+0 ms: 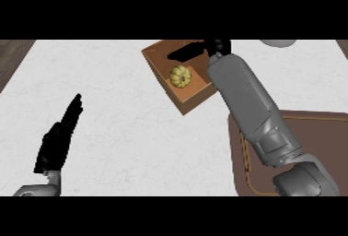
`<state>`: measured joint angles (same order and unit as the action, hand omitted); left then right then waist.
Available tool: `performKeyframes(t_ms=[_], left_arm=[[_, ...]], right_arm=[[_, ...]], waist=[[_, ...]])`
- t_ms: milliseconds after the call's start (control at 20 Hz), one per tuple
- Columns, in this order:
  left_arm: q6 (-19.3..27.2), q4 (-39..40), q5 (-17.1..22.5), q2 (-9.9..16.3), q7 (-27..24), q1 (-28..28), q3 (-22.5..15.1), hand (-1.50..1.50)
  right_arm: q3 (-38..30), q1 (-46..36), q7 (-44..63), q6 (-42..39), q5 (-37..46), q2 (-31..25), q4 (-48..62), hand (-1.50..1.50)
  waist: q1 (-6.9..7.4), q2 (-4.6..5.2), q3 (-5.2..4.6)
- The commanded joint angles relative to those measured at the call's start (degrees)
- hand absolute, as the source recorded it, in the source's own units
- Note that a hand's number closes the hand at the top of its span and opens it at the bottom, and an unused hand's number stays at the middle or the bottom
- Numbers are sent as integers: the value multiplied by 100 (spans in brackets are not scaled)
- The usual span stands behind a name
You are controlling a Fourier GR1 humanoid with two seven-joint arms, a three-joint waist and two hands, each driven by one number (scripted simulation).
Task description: Pick the squash from the tray and place it in the cardboard box
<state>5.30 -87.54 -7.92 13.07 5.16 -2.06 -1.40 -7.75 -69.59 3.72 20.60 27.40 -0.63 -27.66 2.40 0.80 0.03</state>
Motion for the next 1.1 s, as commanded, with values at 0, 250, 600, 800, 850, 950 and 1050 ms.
performKeyframes(t_ms=[0,250,600,800,850,950,1050], left_arm=[[99,-79,-100,-75,-139,277,-53,0],[-63,-59,15,154,142,-17,186,0],[-117,4,76,174,-165,326,317,0],[29,88,-59,19,-108,171,246,0],[108,-445,-171,-81,269,340,50,0],[98,-141,-147,-140,145,77,88,0],[131,-116,-293,-174,39,195,8,0]], right_arm=[[-652,45,-509,294,-619,-64,-203,-150],[-1316,226,-997,-135,-1294,-720,-360,-150],[-1832,661,-933,-418,-1669,-1810,-365,-150],[-2108,1284,-1414,-1330,-2093,-2415,-568,-150],[-2080,1296,-1249,-1472,-2095,-2588,-589,-150],[-2181,1473,-1479,-1983,-2236,-2948,-442,-150],[-2113,1517,-1589,-2178,-2188,-3127,-180,-150]], waist=[[-35,-20,2],[-137,-36,3],[-190,-60,0],[-254,-64,1],[-222,-81,2],[-214,-53,3],[-166,-47,2]])
